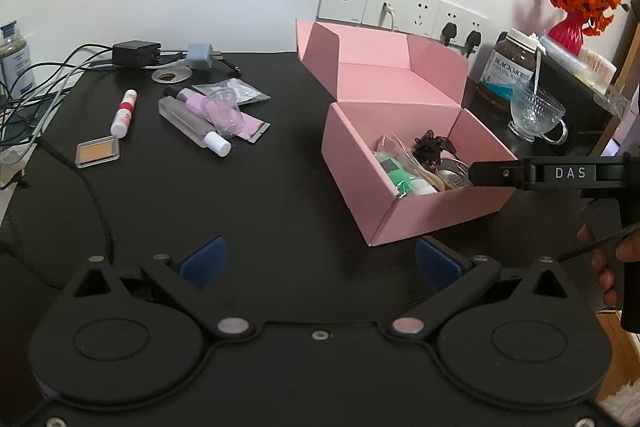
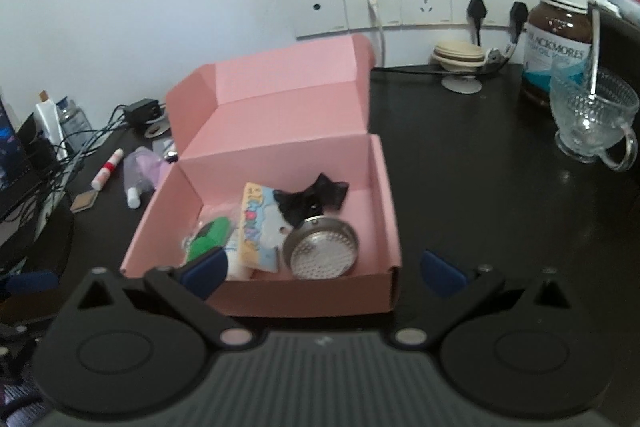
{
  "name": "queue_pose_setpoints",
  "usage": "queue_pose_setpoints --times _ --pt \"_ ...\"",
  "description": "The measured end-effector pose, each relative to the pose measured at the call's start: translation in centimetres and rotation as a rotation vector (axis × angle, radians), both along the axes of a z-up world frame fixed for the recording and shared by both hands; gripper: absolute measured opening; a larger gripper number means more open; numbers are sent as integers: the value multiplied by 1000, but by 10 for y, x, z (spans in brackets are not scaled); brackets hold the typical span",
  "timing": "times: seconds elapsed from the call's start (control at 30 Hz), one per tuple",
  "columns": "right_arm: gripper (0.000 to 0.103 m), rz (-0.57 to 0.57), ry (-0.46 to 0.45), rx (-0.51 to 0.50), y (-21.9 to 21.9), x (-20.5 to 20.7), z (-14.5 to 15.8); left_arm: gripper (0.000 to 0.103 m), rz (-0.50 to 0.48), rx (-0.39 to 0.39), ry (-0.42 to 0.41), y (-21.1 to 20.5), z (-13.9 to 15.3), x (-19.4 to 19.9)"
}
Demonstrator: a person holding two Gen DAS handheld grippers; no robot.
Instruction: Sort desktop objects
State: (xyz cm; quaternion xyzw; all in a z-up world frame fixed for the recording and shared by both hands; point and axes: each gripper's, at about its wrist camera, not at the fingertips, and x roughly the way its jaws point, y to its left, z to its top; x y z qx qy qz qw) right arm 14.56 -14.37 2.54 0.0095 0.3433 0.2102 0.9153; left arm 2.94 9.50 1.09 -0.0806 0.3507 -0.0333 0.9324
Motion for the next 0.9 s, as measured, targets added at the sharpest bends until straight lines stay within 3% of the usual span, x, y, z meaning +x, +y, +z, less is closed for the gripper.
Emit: queue_pose_setpoints --times 0.6,0.9 --pt "102 57 47 31 -1 12 0 103 20 9 44 -10 -15 28" --pt "102 19 25 3 -6 25 2 103 26 3 65 -14 -20 39"
